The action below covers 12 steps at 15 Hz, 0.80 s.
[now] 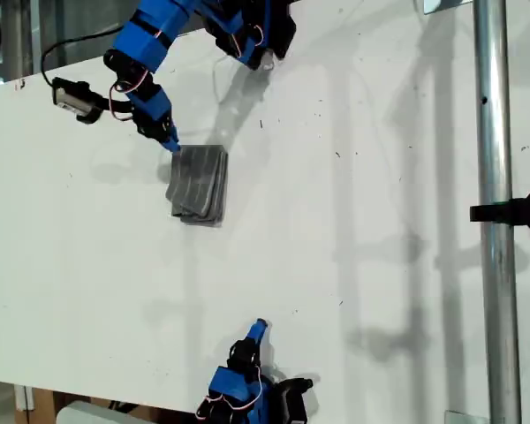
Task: Grasp corners of a towel and fold twice.
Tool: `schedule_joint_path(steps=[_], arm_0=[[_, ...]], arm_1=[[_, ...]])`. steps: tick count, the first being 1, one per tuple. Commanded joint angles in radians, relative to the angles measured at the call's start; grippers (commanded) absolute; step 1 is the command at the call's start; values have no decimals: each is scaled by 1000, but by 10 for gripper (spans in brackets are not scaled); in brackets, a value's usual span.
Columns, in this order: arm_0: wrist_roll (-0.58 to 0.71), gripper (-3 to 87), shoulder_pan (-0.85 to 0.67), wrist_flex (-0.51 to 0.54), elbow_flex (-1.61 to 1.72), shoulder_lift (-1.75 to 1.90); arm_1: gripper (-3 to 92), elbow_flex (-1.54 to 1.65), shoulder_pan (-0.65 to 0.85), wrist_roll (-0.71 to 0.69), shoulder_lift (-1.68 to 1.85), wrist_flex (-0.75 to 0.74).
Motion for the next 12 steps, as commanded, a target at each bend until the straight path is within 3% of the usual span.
schedule_joint_path(steps=[1, 5, 7, 9, 10, 11, 12], arm_0=[[-63, -28, 6, 48, 6, 5], [-46, -26, 18, 58, 6, 5], [49, -26, 18, 60, 6, 5], [242, -26, 40, 61, 6, 3], [396, -26, 48, 61, 6, 3], [488, -26, 49, 58, 6, 3], [480, -27, 43, 58, 6, 3]], arm_1=[[-3, 420, -35, 146, 402, 6], [-3, 838, -195, 440, 859, 52], [-3, 931, -213, 614, 1023, 98], [19, 930, -195, 632, 1138, 163], [103, 930, -241, 673, 1129, 158], [104, 930, -261, 673, 1131, 156], [105, 928, -261, 617, 1131, 170]])
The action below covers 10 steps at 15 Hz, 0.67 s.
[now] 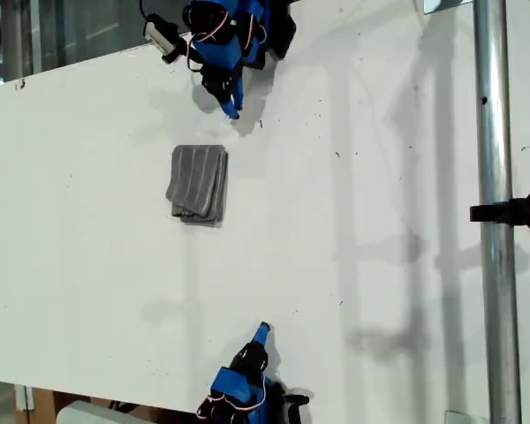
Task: Grasp corners of a towel and fold twice.
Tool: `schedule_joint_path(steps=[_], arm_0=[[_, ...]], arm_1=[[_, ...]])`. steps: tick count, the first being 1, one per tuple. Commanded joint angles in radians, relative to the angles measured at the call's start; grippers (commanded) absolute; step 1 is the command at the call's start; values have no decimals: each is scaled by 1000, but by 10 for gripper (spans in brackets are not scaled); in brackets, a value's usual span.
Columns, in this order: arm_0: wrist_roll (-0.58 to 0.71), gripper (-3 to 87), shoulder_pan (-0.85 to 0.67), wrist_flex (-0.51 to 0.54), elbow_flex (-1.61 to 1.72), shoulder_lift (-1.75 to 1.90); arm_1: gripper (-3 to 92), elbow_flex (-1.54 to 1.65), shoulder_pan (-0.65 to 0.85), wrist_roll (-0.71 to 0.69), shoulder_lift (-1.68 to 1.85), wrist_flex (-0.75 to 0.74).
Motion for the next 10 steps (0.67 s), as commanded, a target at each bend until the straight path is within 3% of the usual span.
schedule_joint_path(steps=[1, 10], arm_0=[[43, -27, 2, 3, 6, 3], [43, -27, 2, 3, 6, 3]], arm_1=[[105, -8, -14, -95, 5, 20], [105, -8, -21, -94, 5, 20]])
